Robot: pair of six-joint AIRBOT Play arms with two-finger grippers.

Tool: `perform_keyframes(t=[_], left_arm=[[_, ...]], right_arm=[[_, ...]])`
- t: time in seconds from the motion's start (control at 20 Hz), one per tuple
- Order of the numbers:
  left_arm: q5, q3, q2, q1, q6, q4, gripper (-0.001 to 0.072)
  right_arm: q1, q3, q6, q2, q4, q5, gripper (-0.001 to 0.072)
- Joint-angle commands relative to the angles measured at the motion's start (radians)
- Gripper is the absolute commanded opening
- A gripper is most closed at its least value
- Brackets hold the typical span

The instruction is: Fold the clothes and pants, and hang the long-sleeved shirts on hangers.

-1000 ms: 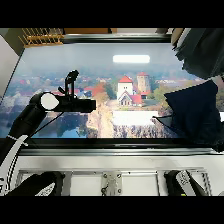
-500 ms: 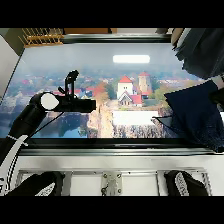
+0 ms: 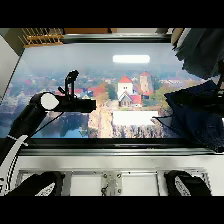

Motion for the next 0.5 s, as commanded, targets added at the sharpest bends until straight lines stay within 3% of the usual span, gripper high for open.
perform_keyframes(t=[0.0, 0.45], left_arm=[[0.000, 0.000, 0.001, 0.000, 0.000, 0.000, 0.0017], [0.000, 0.000, 0.001, 0.000, 0.000, 0.000, 0.0017]], right_arm=[[0.022, 0.001, 0.000, -0.004, 0.001, 0.002, 0.0077], [0.022, 0.001, 0.000, -0.005, 0.001, 0.002, 0.0062]])
